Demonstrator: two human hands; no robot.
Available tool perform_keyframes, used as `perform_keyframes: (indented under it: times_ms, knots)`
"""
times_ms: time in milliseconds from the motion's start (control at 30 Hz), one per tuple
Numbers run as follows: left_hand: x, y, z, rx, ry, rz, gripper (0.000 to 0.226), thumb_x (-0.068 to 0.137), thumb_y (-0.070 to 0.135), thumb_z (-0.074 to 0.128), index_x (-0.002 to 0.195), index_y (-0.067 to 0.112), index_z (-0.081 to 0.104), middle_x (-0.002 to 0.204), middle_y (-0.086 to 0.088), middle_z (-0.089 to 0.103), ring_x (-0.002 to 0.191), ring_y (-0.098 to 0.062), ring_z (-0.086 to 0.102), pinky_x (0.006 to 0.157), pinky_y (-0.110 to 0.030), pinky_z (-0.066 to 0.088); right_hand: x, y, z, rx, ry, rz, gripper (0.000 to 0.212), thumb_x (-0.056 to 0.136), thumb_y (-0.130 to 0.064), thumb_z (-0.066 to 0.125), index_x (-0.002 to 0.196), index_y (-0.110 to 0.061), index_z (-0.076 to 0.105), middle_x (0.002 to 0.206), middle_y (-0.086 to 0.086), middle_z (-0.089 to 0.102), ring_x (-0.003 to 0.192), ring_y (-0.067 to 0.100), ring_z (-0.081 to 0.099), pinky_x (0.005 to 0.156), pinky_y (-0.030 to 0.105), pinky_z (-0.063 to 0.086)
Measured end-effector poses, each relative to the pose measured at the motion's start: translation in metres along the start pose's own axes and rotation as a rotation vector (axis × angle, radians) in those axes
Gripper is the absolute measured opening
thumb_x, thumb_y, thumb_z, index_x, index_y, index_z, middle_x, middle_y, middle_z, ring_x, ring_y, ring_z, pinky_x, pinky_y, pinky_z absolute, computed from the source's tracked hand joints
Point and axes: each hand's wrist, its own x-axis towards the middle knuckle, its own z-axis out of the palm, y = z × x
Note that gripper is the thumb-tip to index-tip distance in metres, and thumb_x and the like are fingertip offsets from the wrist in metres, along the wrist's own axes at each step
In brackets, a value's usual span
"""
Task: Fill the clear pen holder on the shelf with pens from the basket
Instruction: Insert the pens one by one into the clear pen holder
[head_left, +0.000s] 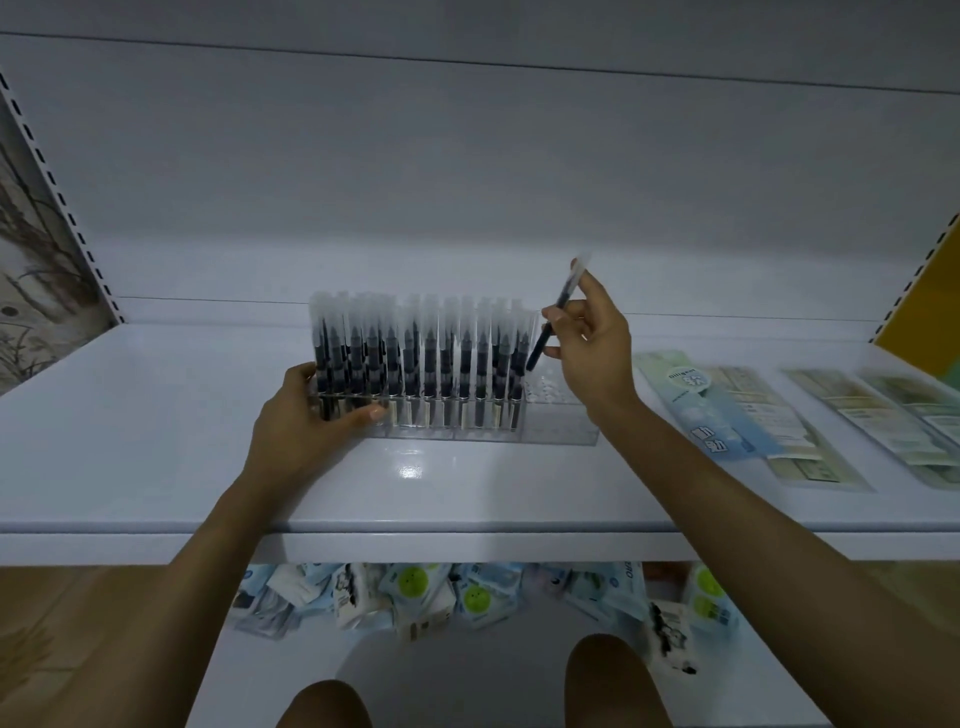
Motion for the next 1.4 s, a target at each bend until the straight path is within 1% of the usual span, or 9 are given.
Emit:
perform_keyframes:
  times_ms: [133, 367, 500, 633, 733, 933, 1100, 1267, 1400]
  knots:
    - [0.000, -0.001, -0.001, -0.001, 0.012, -0.005, 0.081, 0.065, 0.056, 0.079, 0.130, 0.022, 0.044, 0.122, 0.001, 0.061, 0.103, -0.018, 0.058, 0.085, -0.036, 0.050, -0.002, 0.002, 0.005, -0.045, -0.025, -0.091, 0.054, 0.095, -0.007, 0.052, 0.145, -0.017, 0.036, 0.075, -0.015, 0.050, 0.079, 0.010, 0.054, 0.082, 0.049, 0.055]
    - [0.001, -0.001, -0.001, 0.009, 0.004, 0.002, 0.083, 0.065, 0.056, 0.078, 0.132, 0.021, 0.043, 0.123, 0.001, 0.060, 0.102, -0.017, 0.056, 0.082, -0.033, 0.047, -0.005, 0.011, 0.002, -0.108, -0.062, -0.104, 0.054, 0.095, -0.007, 0.052, 0.145, -0.018, 0.035, 0.077, -0.012, 0.052, 0.074, -0.001, 0.053, 0.083, 0.038, 0.055]
    - [0.000, 0.001, -0.001, 0.013, -0.002, 0.012, 0.083, 0.066, 0.055, 0.078, 0.132, 0.019, 0.042, 0.125, -0.001, 0.060, 0.100, -0.016, 0.054, 0.082, -0.032, 0.046, -0.012, 0.024, 0.004, -0.232, -0.112, -0.079, 0.049, 0.094, -0.007, 0.052, 0.141, -0.016, 0.045, 0.079, -0.014, 0.051, 0.070, 0.001, 0.051, 0.072, 0.018, 0.046]
    - [0.001, 0.000, -0.002, 0.030, -0.002, 0.013, 0.088, 0.063, 0.058, 0.076, 0.133, 0.019, 0.041, 0.127, -0.001, 0.059, 0.100, -0.015, 0.053, 0.082, -0.033, 0.045, -0.017, 0.029, 0.005, -0.330, -0.130, -0.130, 0.033, 0.090, -0.008, 0.056, 0.122, -0.015, 0.062, 0.075, -0.012, 0.055, 0.069, 0.007, 0.055, 0.070, 0.028, 0.051]
    - [0.001, 0.001, -0.002, 0.037, -0.001, 0.019, 0.086, 0.065, 0.054, 0.078, 0.134, 0.018, 0.041, 0.128, -0.003, 0.059, 0.100, -0.015, 0.053, 0.081, -0.032, 0.044, -0.018, 0.026, 0.003, -0.336, -0.128, -0.130, 0.023, 0.088, -0.008, 0.059, 0.110, -0.011, 0.064, 0.074, -0.010, 0.057, 0.069, 0.012, 0.058, 0.068, 0.022, 0.050]
    - [0.001, 0.001, -0.002, 0.059, -0.001, 0.032, 0.085, 0.066, 0.053, 0.077, 0.134, 0.015, 0.040, 0.129, -0.006, 0.058, 0.100, -0.015, 0.051, 0.083, -0.033, 0.045, -0.017, 0.025, 0.002, -0.318, -0.118, -0.078, 0.011, 0.084, -0.005, 0.062, 0.094, -0.011, 0.062, 0.073, -0.003, 0.060, 0.067, 0.009, 0.057, 0.063, 0.010, 0.044]
    - [0.002, 0.001, -0.002, 0.077, 0.003, 0.031, 0.084, 0.066, 0.054, 0.077, 0.132, 0.016, 0.041, 0.127, -0.005, 0.060, 0.102, -0.018, 0.055, 0.084, -0.035, 0.046, -0.018, 0.026, 0.003, -0.357, -0.100, -0.094, 0.009, 0.082, -0.005, 0.063, 0.087, -0.012, 0.060, 0.072, 0.003, 0.061, 0.069, 0.018, 0.060, 0.065, 0.024, 0.048]
    - [0.003, 0.004, -0.002, 0.113, 0.018, 0.044, 0.082, 0.067, 0.054, 0.077, 0.131, 0.016, 0.044, 0.124, -0.007, 0.061, 0.105, -0.024, 0.058, 0.082, -0.034, 0.045, -0.017, 0.024, 0.003, -0.387, -0.085, -0.150, 0.024, 0.081, -0.002, 0.062, 0.077, -0.022, 0.049, 0.060, -0.014, 0.047, 0.058, 0.009, 0.050, 0.058, 0.006, 0.038]
    - [0.003, 0.005, 0.001, 0.128, 0.019, 0.057, 0.080, 0.069, 0.053, 0.076, 0.131, 0.015, 0.044, 0.124, -0.008, 0.061, 0.108, -0.027, 0.058, 0.081, -0.033, 0.043, -0.017, 0.025, 0.002, -0.406, -0.059, -0.174, 0.027, 0.079, -0.001, 0.062, 0.074, -0.022, 0.047, 0.059, -0.017, 0.044, 0.057, 0.003, 0.047, 0.057, 0.003, 0.035]
